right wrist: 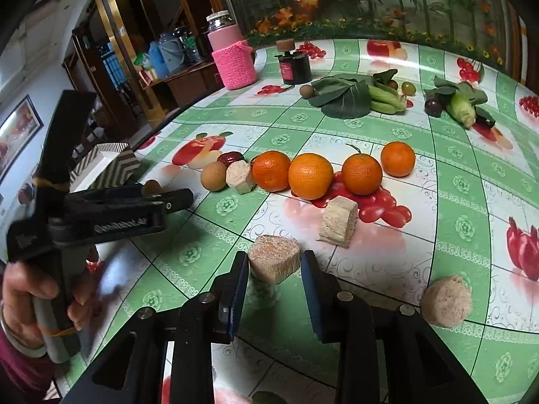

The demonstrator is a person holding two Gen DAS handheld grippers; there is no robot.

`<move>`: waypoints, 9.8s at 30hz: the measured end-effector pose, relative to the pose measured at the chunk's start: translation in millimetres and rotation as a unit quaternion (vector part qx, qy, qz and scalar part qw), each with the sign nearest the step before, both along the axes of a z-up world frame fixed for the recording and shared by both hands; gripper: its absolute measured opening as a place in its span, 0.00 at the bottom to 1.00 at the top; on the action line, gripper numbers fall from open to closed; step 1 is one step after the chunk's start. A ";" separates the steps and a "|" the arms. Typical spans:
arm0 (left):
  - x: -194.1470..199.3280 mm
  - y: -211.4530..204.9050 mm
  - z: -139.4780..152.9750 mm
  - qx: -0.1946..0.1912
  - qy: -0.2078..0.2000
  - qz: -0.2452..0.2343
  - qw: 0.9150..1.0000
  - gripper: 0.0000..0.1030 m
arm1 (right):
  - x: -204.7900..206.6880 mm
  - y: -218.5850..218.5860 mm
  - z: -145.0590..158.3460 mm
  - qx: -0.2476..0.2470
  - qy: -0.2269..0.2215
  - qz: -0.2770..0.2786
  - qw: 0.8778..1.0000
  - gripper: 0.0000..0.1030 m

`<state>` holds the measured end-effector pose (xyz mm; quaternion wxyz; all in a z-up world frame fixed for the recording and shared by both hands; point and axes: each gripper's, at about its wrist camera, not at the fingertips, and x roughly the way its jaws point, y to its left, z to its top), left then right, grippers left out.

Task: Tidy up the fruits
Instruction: 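Close left tool on the brown round fruit while right tool grasps the tan round cake, then carry the brown fruit over the white tray and open left tool while right tool holds the cake, then return left tool to the table and grasp a second brown round fruit, then lower the brown fruit into the tray with left tool while right tool releases the cake there, then grasp a third brown round fruit with left tool while right tool grasps a pale cube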

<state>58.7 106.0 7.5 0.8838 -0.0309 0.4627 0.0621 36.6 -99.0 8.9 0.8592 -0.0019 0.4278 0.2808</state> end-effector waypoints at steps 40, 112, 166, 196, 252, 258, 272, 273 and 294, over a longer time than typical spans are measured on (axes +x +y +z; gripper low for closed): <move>-10.1 -20.3 9.5 -0.018 -0.012 -0.052 0.998 0.20 | 5.9 1.2 -0.4 0.004 0.000 -0.007 1.000 0.37; -149.7 69.1 46.8 -0.110 -0.053 -0.014 0.992 0.23 | -32.5 112.3 43.8 0.032 -0.021 0.125 0.991 0.30; 38.5 127.3 51.0 -0.040 0.129 0.000 0.991 0.63 | -11.4 19.4 8.2 0.104 0.045 0.074 0.991 0.30; 53.4 98.0 29.1 -0.044 0.143 -0.046 0.988 0.23 | -7.2 21.0 2.2 0.102 0.055 0.074 0.990 0.30; -164.2 113.7 47.5 -0.042 -0.016 0.049 0.998 0.62 | -28.3 153.4 52.3 0.065 0.014 0.185 0.981 0.37; -186.9 84.6 69.4 -0.009 -0.057 0.051 0.997 0.62 | -52.9 109.5 60.0 0.081 -0.001 0.155 0.985 0.37; -199.0 5.6 67.1 -0.010 -0.074 -0.012 0.997 0.62 | -60.9 16.1 40.9 0.072 0.002 0.055 0.996 0.37; -197.0 0.5 66.3 -0.009 -0.077 -0.017 0.997 0.62 | -59.3 10.0 39.5 0.066 0.001 0.045 0.997 0.37; -136.4 -34.9 65.5 -0.026 -0.092 -0.036 0.995 0.62 | 20.2 -23.6 17.1 0.006 0.010 -0.045 0.999 0.37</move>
